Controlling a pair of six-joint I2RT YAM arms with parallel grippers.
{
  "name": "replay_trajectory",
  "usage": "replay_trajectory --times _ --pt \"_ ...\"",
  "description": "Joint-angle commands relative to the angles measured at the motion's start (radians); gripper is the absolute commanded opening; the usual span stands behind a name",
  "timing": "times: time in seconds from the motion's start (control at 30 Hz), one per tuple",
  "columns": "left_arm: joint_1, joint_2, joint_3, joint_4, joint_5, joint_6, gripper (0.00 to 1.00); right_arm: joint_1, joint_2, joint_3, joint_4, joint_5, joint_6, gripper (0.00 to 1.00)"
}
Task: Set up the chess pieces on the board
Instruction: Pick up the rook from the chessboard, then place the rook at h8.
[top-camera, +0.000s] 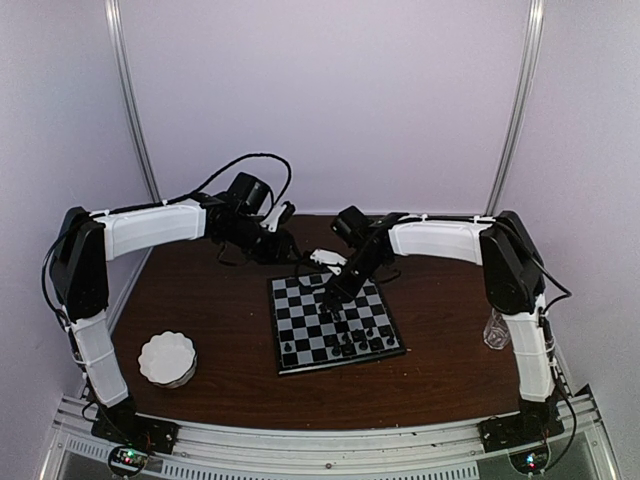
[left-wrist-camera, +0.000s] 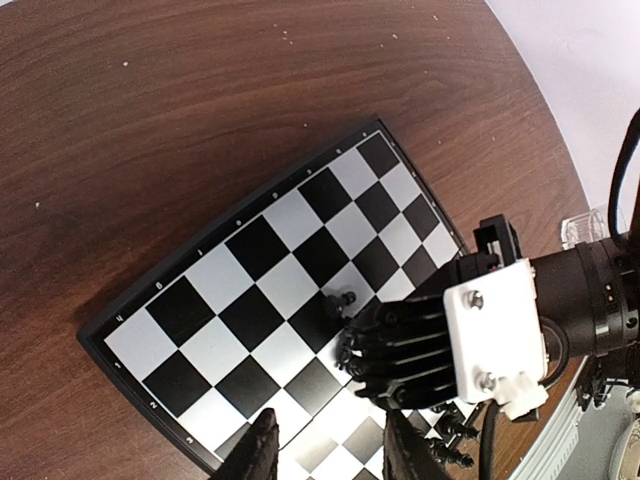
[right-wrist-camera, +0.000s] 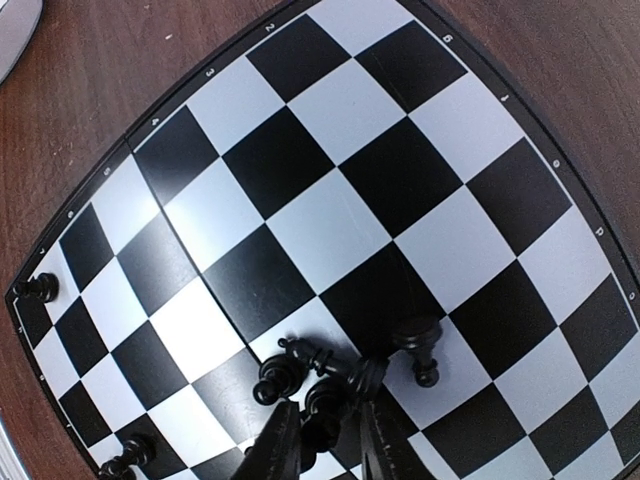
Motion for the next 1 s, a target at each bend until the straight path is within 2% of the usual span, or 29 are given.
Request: replay_trajectory --times 0.0,0.07,0.2,0.33,0.7,0.97 --pt "0.002 -0.017 0.007 0.041 0.014 -0.003 0.36 0.001 0.011 0.024 -0.031 -0.006 0.004 0.23" --pt "0.002 -0.018 0.008 0.041 0.014 -0.002 0.36 0.001 0.009 0.018 -0.031 -0.005 0.002 0.22" --pt "0.002 -0.017 0.008 0.04 0.012 -0.002 0.36 0.001 -0.001 0.012 -0.031 -0.008 -0.001 0.13" --pt "0.002 -0.017 0.006 0.041 0.012 -0.003 0.36 0.001 -0.03 0.003 -0.034 -0.005 -0.004 0.08" --pt "0.002 -0.02 0.006 0.04 0.011 -0.003 0.36 0.001 -0.238 -0.097 -0.018 -0.023 -0.041 0.07" --pt "0.002 -0.026 0.006 0.039 -0.004 0.001 0.36 0.01 -0.3 -0.148 0.006 -0.098 -0.07 0.08"
